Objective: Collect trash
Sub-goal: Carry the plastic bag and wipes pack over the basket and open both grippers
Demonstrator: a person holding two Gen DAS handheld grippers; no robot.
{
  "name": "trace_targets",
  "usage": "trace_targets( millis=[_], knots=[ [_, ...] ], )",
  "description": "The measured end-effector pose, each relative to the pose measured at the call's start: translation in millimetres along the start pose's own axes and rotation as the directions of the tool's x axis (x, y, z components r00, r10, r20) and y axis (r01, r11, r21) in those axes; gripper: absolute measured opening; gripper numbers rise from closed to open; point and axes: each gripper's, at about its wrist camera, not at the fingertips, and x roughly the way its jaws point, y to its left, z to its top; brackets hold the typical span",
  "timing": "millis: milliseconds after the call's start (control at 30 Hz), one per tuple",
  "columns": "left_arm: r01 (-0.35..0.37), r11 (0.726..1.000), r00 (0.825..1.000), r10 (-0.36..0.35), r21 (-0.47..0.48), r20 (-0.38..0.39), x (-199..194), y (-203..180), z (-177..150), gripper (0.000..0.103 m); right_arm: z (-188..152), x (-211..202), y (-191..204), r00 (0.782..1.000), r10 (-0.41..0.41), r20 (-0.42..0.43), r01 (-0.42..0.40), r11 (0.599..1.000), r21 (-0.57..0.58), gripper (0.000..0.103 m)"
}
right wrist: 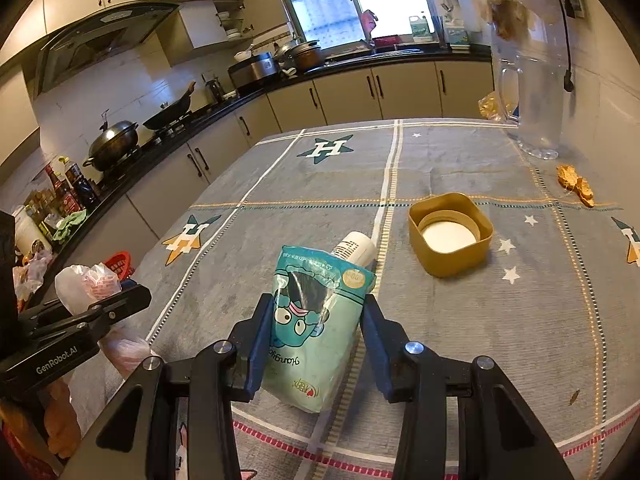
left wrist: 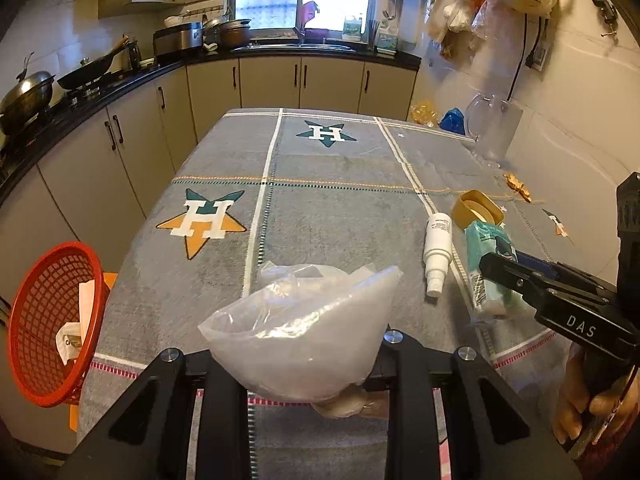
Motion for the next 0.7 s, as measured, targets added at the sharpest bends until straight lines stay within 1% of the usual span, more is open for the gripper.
trace_targets(
  millis=[133,333,467,700],
  knots=[
    [-0.006,1.000,1.000,0.006,-0.014,0.008,-4,8,-3,0.026,-1,4,1,0.999,0.041,-0.016,-0.041,0.999,0.000,0.047],
    [-0.037,0.999,0.999,0.038,-0.035,0.032,-17,23,-8,0.026,-1,10,7,0.995,0.096,-0.042,-0.096,0.995,0.003,0.047],
    [-0.055,0.997,0.997,0.057,-0.057,0.044,-25,37,-11,0.027,-2,13,20,0.992,0.110,-0.068,-0.110,0.994,-0.003,0.047],
    [-0.076,0.991,0.994,0.084,-0.108,0.069,-40,63,-15,0.027,-1,20,49,0.979,0.168,-0.114,-0.170,0.986,-0.003,0.047]
  ],
)
